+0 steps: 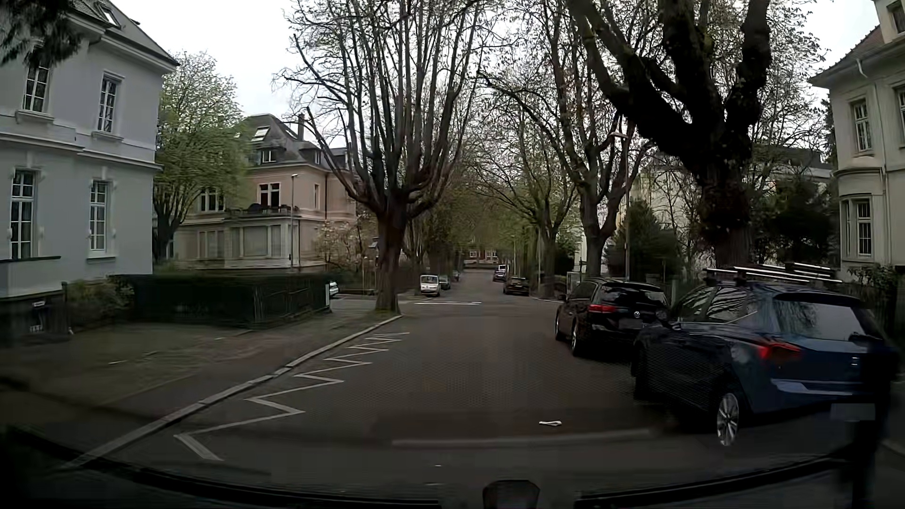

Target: Follow the waypoints while adhering to traffic rules and regulations

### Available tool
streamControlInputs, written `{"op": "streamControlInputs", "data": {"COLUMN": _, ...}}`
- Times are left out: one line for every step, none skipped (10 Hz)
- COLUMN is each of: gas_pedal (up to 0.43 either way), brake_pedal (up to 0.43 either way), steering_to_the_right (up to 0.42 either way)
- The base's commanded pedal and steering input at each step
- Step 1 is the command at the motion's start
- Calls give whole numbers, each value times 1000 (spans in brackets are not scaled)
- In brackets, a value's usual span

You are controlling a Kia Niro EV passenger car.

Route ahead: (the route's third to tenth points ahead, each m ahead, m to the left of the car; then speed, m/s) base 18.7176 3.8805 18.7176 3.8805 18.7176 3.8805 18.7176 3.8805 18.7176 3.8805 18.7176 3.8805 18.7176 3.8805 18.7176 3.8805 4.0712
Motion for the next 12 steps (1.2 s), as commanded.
{"op": "streamControlInputs", "data": {"gas_pedal": 0, "brake_pedal": 0, "steering_to_the_right": 3}}
{"op": "streamControlInputs", "data": {"gas_pedal": 0, "brake_pedal": 18, "steering_to_the_right": 2}}
{"op": "streamControlInputs", "data": {"gas_pedal": 0, "brake_pedal": 49, "steering_to_the_right": 2}}
{"op": "streamControlInputs", "data": {"gas_pedal": 0, "brake_pedal": 79, "steering_to_the_right": 2}}
{"op": "streamControlInputs", "data": {"gas_pedal": 0, "brake_pedal": 98, "steering_to_the_right": 2}}
{"op": "streamControlInputs", "data": {"gas_pedal": 0, "brake_pedal": 159, "steering_to_the_right": 1}}
{"op": "streamControlInputs", "data": {"gas_pedal": 0, "brake_pedal": 177, "steering_to_the_right": -1}}
{"op": "streamControlInputs", "data": {"gas_pedal": 0, "brake_pedal": 171, "steering_to_the_right": -4}}
{"op": "streamControlInputs", "data": {"gas_pedal": 0, "brake_pedal": 159, "steering_to_the_right": -4}}
{"op": "streamControlInputs", "data": {"gas_pedal": 0, "brake_pedal": 159, "steering_to_the_right": -4}}
{"op": "streamControlInputs", "data": {"gas_pedal": 0, "brake_pedal": 171, "steering_to_the_right": -4}}
{"op": "streamControlInputs", "data": {"gas_pedal": 0, "brake_pedal": 177, "steering_to_the_right": -4}}
